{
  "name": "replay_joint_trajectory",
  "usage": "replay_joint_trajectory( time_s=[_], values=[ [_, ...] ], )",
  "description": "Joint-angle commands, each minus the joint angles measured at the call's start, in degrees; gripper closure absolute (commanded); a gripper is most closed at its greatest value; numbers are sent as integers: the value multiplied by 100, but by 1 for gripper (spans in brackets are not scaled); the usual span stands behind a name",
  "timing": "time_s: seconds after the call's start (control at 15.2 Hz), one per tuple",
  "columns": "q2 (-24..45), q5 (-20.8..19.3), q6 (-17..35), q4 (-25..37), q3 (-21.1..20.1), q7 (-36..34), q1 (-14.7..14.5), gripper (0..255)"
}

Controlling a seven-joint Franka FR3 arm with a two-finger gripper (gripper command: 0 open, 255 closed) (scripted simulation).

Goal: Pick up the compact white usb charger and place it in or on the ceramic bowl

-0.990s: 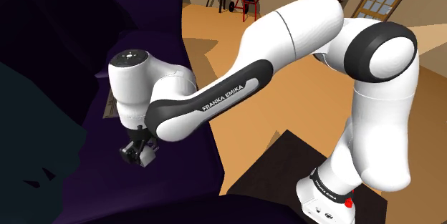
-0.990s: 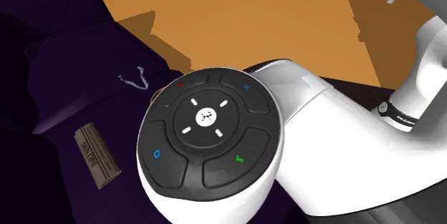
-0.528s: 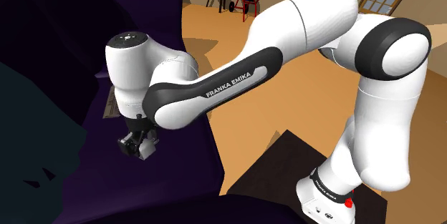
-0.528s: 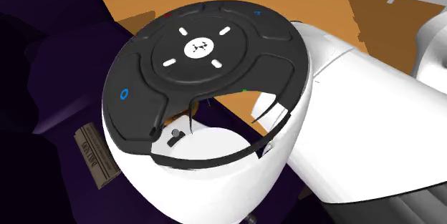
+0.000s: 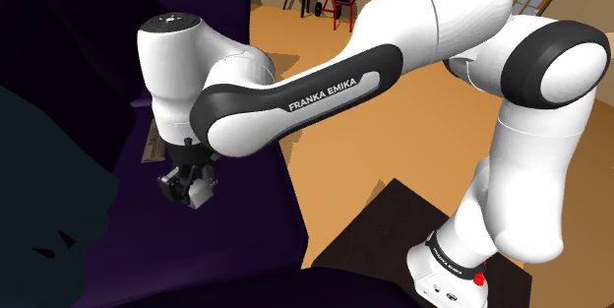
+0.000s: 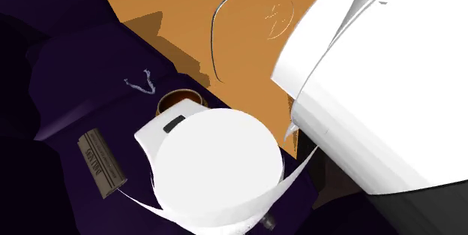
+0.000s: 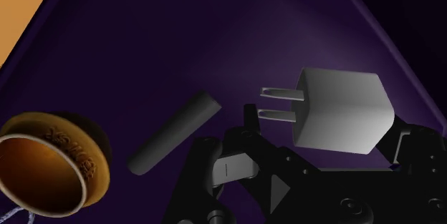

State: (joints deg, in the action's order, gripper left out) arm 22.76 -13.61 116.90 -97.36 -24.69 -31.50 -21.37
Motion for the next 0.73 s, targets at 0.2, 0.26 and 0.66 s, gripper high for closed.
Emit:
replay_joint_trajectory(
  time_s=[0.2,0.26,0.66],
  values=[
    [10,49,-51,107,130,499,337,255],
    [30,55,-58,144,164,619,417,255],
    [252,68,-160,524,374,1322,859,255]
  ],
)
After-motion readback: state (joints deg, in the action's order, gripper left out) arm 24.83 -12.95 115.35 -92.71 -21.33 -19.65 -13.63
